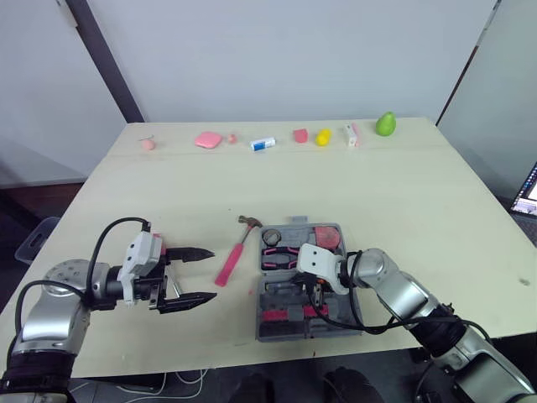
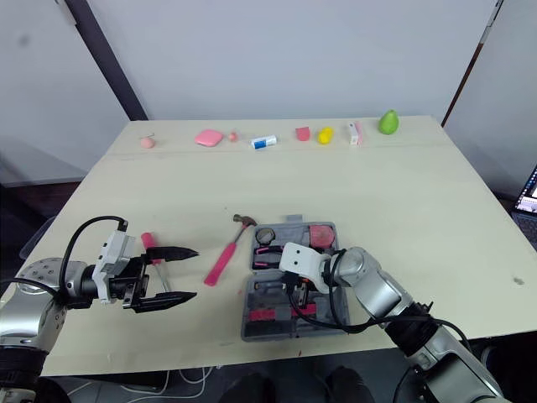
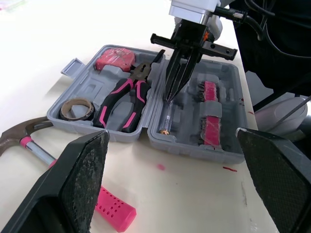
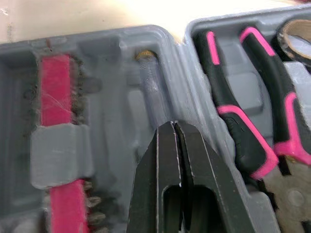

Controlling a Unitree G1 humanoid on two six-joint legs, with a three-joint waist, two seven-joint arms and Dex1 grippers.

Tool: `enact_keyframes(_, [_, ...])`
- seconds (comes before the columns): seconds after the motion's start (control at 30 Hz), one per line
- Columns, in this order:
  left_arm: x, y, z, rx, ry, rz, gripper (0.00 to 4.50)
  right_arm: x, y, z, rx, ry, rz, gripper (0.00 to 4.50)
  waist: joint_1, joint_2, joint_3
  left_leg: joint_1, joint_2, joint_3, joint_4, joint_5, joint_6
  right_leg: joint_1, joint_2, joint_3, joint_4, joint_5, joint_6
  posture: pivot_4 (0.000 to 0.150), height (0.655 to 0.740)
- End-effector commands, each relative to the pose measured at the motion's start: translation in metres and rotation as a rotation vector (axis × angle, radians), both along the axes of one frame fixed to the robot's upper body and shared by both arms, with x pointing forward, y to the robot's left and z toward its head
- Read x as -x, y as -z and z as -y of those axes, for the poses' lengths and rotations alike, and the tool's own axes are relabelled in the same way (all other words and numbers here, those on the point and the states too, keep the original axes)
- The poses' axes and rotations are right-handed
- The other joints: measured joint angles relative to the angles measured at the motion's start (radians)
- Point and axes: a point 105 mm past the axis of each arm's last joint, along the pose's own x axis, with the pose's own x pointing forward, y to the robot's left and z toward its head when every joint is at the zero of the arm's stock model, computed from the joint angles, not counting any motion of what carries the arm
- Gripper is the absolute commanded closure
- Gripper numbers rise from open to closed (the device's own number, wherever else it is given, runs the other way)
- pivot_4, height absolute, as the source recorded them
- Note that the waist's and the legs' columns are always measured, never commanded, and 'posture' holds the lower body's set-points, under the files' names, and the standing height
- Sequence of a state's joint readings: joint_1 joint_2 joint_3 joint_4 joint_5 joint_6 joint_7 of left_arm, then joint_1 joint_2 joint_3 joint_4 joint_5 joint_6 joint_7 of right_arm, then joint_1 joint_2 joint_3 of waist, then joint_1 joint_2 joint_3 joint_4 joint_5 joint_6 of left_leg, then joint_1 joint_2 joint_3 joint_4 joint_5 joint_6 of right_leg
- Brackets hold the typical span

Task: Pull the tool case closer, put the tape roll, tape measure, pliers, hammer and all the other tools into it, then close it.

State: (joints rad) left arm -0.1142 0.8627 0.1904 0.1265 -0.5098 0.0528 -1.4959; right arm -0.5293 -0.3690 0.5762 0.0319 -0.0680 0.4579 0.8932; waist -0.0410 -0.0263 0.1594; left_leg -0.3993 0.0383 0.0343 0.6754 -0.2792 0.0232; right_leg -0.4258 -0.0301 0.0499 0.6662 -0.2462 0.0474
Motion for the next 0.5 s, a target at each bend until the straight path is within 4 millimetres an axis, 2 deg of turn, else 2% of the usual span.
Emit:
enact_keyframes(0.03, [0.0,-0.005,0.002,-0.007,0.008,0.032,0.0,0.003,0.025,0.012,0.064,0.027,-0.065,4.45,0.0,0.0,0.0,0.001,0.0,0.0,0.0,0.0,0.0,0.001,0.0,0.0,0.0,0.0,0.0,0.15,0.74])
enact_keyframes(0.17, [0.0,-0.005,0.002,-0.005,0.005,0.032,0.0,0.005,0.033,0.018,0.098,0.02,-0.075,4.45,0.001,0.0,-0.001,0.004,0.0,-0.001,0.001,0.0,0.0,0.005,0.0,-0.001,0.0,0.0,0.0,0.15,0.74])
enact_keyframes(0.23, [0.0,-0.004,0.003,-0.002,0.003,0.032,0.0,0.004,0.031,0.016,0.081,0.026,-0.067,4.45,0.002,0.0,-0.001,0.004,0.0,-0.002,0.003,0.0,0.0,0.006,0.0,-0.003,0.0,0.0,0.0,0.15,0.74])
enact_keyframes(0.37, [-0.001,-0.003,0.003,0.012,-0.013,0.033,0.0,0.0,0.005,0.009,-0.054,0.031,-0.003,4.45,0.003,0.0,-0.001,0.004,0.0,-0.006,0.005,0.0,0.0,0.009,0.0,-0.005,0.0,0.0,0.0,0.15,0.74])
enact_keyframes(0.5, [-0.002,-0.003,0.001,0.05,-0.06,0.033,0.0,-0.002,-0.034,0.01,-0.304,0.084,0.049,4.45,0.006,0.0,0.0,0.002,0.0,-0.009,0.007,0.0,0.0,0.009,0.0,-0.007,0.0,0.0,0.0,0.15,0.74])
